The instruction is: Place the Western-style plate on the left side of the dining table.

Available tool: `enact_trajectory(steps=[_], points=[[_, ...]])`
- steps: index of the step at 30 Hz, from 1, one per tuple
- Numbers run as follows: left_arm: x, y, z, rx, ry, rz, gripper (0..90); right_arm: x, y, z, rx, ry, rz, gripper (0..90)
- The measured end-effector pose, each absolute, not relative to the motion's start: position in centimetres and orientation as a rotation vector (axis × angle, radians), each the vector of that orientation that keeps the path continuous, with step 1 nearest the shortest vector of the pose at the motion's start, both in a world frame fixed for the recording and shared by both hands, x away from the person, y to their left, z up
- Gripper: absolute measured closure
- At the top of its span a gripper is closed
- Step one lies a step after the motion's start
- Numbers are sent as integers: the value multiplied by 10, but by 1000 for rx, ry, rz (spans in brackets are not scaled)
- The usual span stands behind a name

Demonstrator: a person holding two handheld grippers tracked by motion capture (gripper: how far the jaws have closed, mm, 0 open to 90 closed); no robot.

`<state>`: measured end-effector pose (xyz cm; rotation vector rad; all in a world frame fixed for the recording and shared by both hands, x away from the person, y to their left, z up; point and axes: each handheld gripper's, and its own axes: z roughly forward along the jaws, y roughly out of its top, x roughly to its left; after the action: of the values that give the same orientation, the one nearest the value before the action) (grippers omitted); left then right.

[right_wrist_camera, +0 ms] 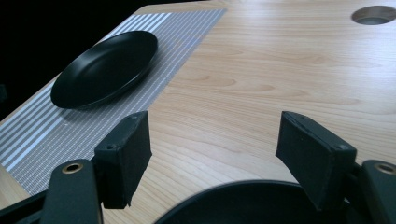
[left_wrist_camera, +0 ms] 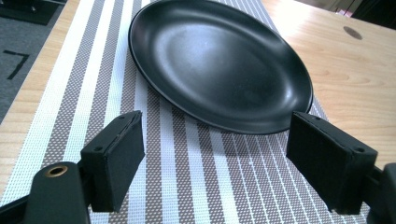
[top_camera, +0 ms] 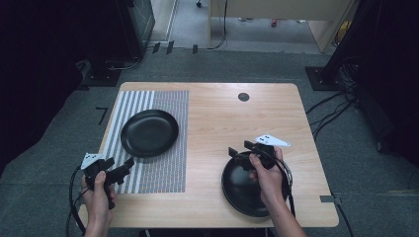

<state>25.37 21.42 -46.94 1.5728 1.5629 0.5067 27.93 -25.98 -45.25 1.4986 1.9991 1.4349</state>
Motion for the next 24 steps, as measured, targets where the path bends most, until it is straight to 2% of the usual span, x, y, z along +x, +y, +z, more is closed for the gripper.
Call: enact_trajectory(steps=[7, 11, 24], points=[[251, 217, -476, 1595, 1606, 528, 188, 271, -280, -459, 1516, 1967, 1393, 259], [249, 221, -482, 1618, 1648, 578, 156, 263, -298, -463, 1567, 1927, 1374, 260], [244, 227, -492, 1655, 1669, 614, 96, 249, -343, -477, 1655, 1829, 1268, 267]])
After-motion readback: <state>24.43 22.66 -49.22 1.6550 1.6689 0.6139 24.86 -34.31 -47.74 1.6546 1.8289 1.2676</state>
